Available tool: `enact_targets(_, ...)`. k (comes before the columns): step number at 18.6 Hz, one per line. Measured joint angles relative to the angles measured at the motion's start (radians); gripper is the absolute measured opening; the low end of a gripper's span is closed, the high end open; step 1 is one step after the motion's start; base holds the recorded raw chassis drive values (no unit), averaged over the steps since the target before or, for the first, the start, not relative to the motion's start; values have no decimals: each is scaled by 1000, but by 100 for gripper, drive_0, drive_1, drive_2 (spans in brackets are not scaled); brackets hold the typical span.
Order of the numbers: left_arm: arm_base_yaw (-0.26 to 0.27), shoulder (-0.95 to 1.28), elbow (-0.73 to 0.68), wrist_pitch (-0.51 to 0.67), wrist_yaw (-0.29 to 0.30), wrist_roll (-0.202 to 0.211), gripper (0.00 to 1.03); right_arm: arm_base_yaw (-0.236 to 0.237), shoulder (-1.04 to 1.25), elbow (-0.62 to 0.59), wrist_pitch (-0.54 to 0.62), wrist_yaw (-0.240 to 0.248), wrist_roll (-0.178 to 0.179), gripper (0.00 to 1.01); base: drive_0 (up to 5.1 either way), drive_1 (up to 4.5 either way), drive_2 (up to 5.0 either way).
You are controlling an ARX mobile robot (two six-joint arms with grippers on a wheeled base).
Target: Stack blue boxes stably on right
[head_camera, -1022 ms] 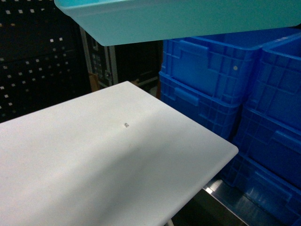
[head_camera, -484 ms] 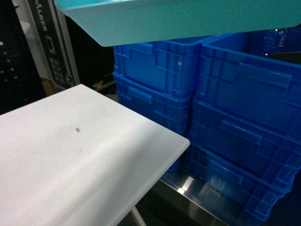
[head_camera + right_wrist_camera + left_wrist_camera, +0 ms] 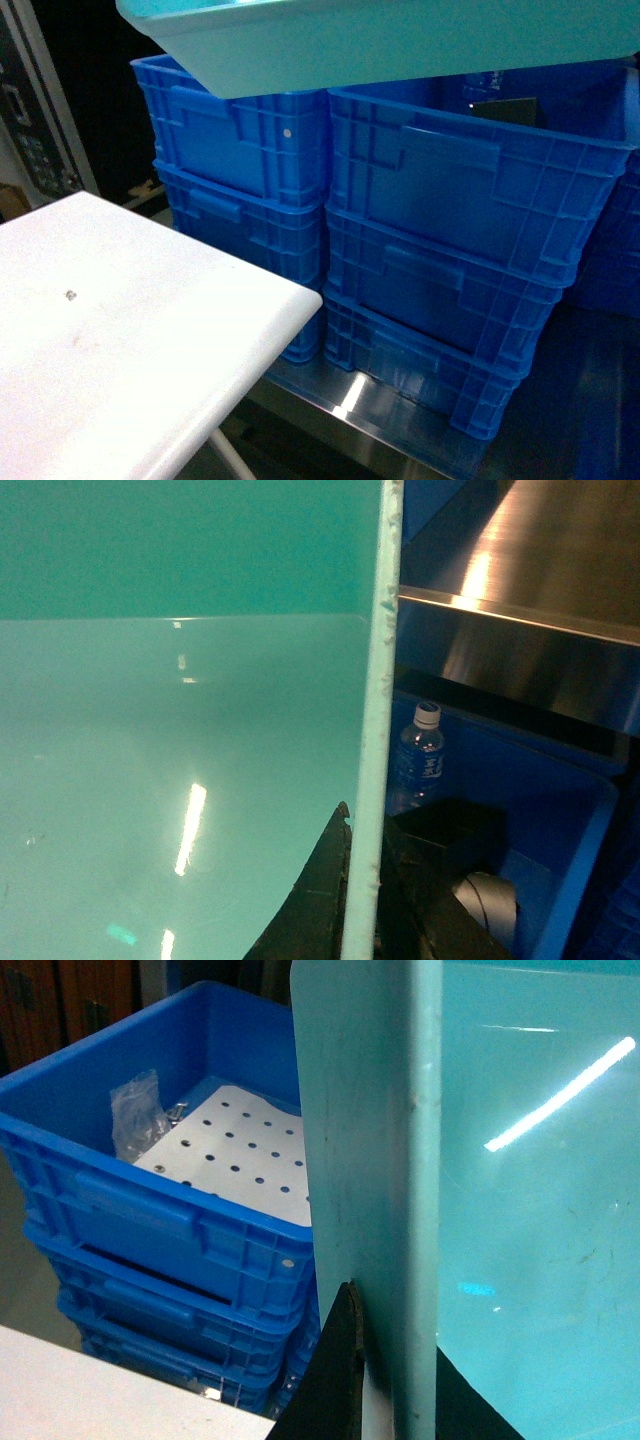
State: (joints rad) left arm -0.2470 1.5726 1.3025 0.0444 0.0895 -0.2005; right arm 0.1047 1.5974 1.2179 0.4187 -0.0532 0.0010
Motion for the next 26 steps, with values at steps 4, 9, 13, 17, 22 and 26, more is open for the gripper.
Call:
enact_targets(4, 0, 0, 0, 0, 0, 0, 2, 0, 0, 0, 0, 0, 0, 7, -150, -150, -150)
enact_targets(9, 0, 0, 0, 0, 0, 0, 2, 0, 0, 0, 0, 0, 0, 7, -150, -150, -150)
enact_targets(13, 0, 0, 0, 0, 0, 0, 2, 0, 0, 0, 0, 0, 1, 7, -150, -150, -150)
enact_targets(17, 0, 0, 0, 0, 0, 0, 2, 0, 0, 0, 0, 0, 1, 7, -150, -150, -150)
enact_targets(22, 0, 0, 0, 0, 0, 0, 2, 0, 0, 0, 0, 0, 1, 7, -150, -150, -150)
enact_targets(26, 0, 0, 0, 0, 0, 0, 2, 0, 0, 0, 0, 0, 2, 7, -150, -150, -150)
